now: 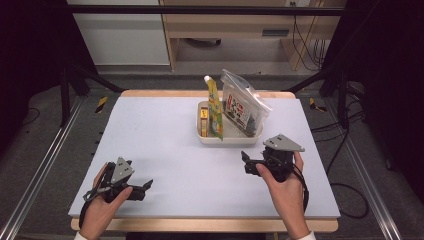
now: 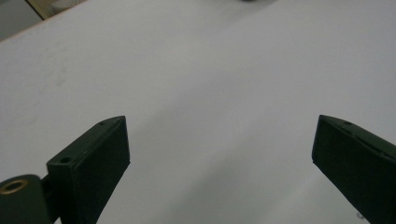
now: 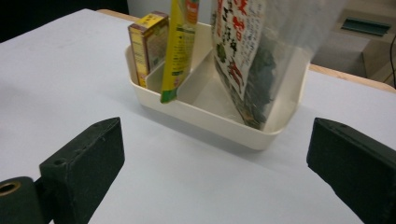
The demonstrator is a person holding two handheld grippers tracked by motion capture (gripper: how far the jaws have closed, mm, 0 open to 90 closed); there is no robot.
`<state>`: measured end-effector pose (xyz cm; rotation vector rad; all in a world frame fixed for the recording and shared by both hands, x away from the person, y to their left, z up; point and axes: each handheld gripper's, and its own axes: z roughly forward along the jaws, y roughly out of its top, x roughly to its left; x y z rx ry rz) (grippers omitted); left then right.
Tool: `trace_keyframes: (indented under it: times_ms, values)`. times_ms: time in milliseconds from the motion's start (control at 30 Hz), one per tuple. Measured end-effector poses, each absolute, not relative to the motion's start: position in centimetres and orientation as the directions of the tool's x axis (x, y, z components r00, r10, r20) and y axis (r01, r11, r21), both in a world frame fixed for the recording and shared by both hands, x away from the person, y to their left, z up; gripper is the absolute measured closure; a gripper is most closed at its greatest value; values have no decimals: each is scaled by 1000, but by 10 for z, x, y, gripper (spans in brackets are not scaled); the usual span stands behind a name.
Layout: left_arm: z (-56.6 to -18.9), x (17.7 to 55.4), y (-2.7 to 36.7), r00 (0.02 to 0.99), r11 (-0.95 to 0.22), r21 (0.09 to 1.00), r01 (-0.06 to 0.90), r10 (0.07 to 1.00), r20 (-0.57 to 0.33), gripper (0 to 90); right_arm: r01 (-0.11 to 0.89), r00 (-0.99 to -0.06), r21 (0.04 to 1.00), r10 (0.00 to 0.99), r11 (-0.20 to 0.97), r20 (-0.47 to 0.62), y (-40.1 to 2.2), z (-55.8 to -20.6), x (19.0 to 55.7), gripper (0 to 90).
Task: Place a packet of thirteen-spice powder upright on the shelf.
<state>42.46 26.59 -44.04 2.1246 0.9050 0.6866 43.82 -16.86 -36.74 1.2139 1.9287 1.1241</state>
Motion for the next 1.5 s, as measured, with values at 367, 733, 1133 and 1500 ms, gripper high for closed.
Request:
trace_keyframes:
  times_ms: [367, 733, 1133, 1500]
  values:
    - [-441, 425, 266, 612, -499, 777, 385, 768, 190, 40, 456, -355, 866, 934, 204, -34, -196, -386, 435, 46]
    - [-441, 424, 267, 620, -511, 771, 380, 759, 198, 39, 503, -314, 846, 949, 178, -14, -218, -408, 431, 52]
    - [-441, 425, 269, 613, -508, 771, 385, 765, 198, 39, 563, -291, 807, 957, 181, -12, -230, -433, 433, 55]
    - [-442, 426, 272, 594, -499, 771, 396, 779, 199, 41, 583, -270, 795, 963, 168, -5, -242, -446, 439, 62]
